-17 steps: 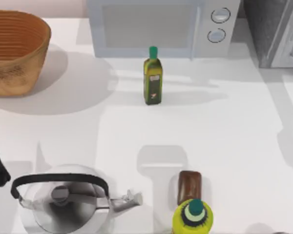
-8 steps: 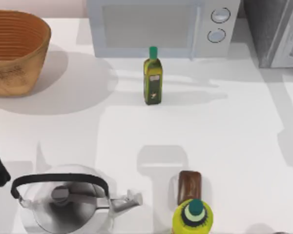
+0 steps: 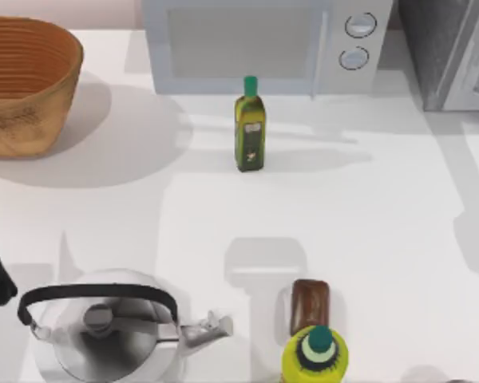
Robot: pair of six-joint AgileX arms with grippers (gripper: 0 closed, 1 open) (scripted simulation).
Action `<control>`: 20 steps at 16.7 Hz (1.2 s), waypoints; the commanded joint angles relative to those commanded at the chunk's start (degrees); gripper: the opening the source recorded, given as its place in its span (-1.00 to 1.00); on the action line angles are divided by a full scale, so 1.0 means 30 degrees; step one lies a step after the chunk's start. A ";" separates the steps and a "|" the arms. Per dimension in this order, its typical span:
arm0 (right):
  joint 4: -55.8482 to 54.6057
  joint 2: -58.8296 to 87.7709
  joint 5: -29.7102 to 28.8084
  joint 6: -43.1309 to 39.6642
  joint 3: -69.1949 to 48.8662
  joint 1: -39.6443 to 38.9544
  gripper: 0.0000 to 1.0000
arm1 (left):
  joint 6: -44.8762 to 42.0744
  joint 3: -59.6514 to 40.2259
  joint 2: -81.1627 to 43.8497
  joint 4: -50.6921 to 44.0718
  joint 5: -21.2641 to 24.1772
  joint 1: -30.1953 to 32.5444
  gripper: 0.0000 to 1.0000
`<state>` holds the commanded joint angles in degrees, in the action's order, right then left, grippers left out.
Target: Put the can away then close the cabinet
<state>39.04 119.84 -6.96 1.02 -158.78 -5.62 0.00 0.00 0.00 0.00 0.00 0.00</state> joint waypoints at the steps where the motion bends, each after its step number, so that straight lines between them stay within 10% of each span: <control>1: 0.0000 0.0000 0.0000 0.0000 0.0000 0.0000 1.00 | 0.0000 0.0000 0.0000 0.0000 0.0000 0.0000 1.00; 10: -0.2829 -0.5354 0.1152 -0.0362 0.5475 -0.0123 1.00 | 0.0000 0.0000 0.0000 0.0000 0.0000 0.0000 1.00; 20: -0.8861 -2.3107 0.2991 -0.1094 2.8977 0.0409 1.00 | 0.0000 0.0000 0.0000 0.0000 0.0000 0.0000 1.00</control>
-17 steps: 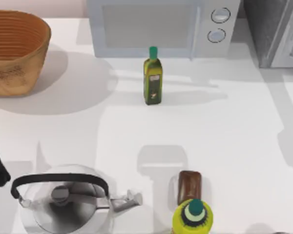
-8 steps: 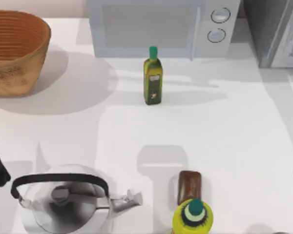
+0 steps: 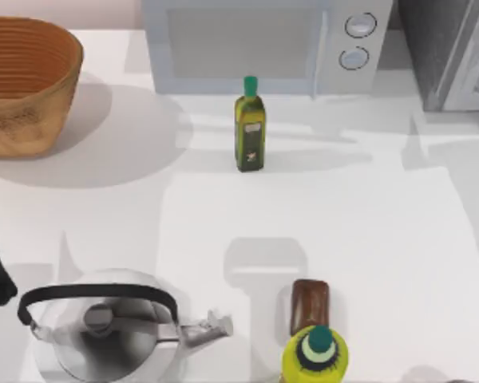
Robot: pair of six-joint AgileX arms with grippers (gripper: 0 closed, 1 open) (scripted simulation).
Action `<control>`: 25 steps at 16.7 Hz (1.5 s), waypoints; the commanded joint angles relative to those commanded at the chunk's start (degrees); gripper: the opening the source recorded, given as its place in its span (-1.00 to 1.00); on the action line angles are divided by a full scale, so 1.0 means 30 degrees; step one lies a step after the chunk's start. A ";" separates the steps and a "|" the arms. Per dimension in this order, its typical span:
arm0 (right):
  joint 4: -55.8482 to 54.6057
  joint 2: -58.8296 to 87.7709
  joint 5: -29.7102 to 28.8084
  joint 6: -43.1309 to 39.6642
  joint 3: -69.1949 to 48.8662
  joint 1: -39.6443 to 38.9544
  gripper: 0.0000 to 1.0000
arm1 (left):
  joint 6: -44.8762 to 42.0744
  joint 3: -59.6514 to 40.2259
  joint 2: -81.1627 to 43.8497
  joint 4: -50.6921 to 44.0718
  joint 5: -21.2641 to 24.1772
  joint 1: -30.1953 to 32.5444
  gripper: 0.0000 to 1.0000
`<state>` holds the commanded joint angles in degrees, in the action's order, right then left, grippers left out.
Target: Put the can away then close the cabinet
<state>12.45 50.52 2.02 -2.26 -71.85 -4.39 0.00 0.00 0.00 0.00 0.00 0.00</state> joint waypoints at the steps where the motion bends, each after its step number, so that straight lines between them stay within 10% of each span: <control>1: -0.0537 -0.1804 0.0080 0.0000 0.2767 0.0092 1.00 | 0.0000 0.0000 0.0000 0.0000 0.0000 0.0000 1.00; 11: -0.3889 -1.5318 -0.0375 0.0593 2.1826 0.1222 1.00 | 0.0000 0.0000 0.0000 0.0000 0.0000 0.0000 1.00; 25: -0.6176 -1.4684 0.1228 0.0878 2.3107 0.3030 1.00 | 0.0000 0.0000 0.0000 0.0000 0.0000 0.0000 1.00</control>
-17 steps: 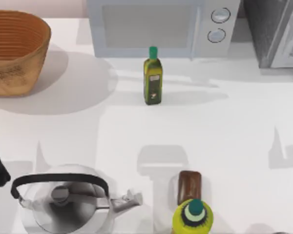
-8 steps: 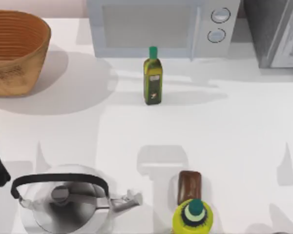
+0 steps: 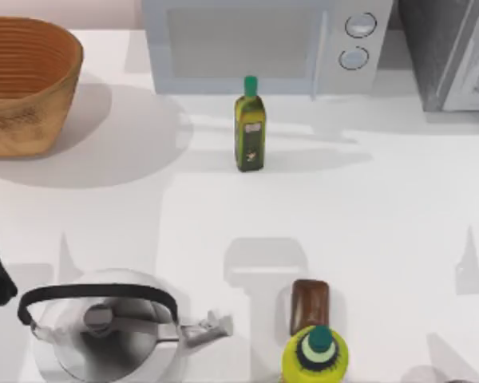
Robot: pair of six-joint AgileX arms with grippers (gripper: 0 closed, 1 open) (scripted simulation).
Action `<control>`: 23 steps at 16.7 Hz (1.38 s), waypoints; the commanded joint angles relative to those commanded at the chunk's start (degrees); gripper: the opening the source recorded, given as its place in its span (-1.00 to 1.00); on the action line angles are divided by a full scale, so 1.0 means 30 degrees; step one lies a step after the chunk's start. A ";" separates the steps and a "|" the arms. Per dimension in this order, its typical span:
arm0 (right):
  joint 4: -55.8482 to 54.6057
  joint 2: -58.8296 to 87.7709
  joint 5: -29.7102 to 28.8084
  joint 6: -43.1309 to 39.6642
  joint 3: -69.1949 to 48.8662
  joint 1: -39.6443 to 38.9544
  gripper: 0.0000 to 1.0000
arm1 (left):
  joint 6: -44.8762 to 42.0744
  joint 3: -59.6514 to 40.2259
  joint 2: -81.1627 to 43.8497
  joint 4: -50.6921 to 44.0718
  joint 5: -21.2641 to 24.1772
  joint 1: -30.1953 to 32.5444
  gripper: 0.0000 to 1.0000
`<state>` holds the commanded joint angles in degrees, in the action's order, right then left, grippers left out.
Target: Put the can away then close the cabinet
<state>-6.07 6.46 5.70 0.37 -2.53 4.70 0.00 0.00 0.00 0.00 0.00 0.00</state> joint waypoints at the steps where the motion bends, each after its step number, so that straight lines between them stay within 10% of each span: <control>1: -0.0952 0.1018 0.0833 0.0026 -0.0316 0.0749 1.00 | 0.0000 0.0000 0.0000 0.0000 0.0000 0.0000 1.00; 14: -1.7271 2.2754 1.4569 0.0224 -0.5161 1.4442 1.00 | 0.0000 0.0000 0.0000 0.0000 0.0000 0.0000 1.00; 23: -2.0911 2.7480 1.7455 0.0292 -0.6174 1.8005 1.00 | 0.0000 0.0000 0.0000 0.0000 0.0000 0.0000 1.00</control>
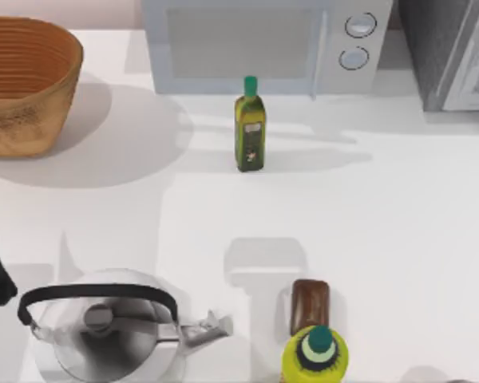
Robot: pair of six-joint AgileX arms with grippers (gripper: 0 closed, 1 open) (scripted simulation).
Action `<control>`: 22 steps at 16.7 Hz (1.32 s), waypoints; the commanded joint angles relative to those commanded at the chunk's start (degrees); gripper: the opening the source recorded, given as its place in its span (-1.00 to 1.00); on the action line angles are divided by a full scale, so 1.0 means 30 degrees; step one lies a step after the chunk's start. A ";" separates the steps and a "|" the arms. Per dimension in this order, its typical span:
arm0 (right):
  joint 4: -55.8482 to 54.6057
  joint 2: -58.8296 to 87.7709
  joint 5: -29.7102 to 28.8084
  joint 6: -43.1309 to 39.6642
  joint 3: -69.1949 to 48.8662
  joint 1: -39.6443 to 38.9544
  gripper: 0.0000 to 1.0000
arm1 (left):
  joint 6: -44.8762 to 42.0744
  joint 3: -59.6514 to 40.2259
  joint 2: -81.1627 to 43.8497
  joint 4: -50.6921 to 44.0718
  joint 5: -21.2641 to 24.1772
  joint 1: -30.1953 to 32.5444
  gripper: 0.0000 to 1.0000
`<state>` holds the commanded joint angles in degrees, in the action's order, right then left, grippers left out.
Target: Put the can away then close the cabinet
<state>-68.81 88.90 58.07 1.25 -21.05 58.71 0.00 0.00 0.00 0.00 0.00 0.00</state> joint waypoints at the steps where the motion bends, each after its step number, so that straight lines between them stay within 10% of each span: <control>1: 0.0000 0.0000 0.0000 0.0000 0.0000 0.0000 1.00 | 0.0000 0.0000 0.0000 0.0000 0.0000 0.0000 1.00; 9: 0.3630 -0.0385 0.0558 0.0091 -0.3741 -0.0129 1.00 | 0.0000 0.0000 0.0000 0.0000 0.0000 0.0000 1.00; 22: 2.4282 -0.2810 0.1034 0.0013 -2.0986 0.0105 1.00 | 0.0000 0.0000 0.0000 0.0000 0.0000 0.0000 1.00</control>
<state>4.04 80.47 61.17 1.29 -84.00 59.03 0.00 0.00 0.00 0.00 0.00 0.00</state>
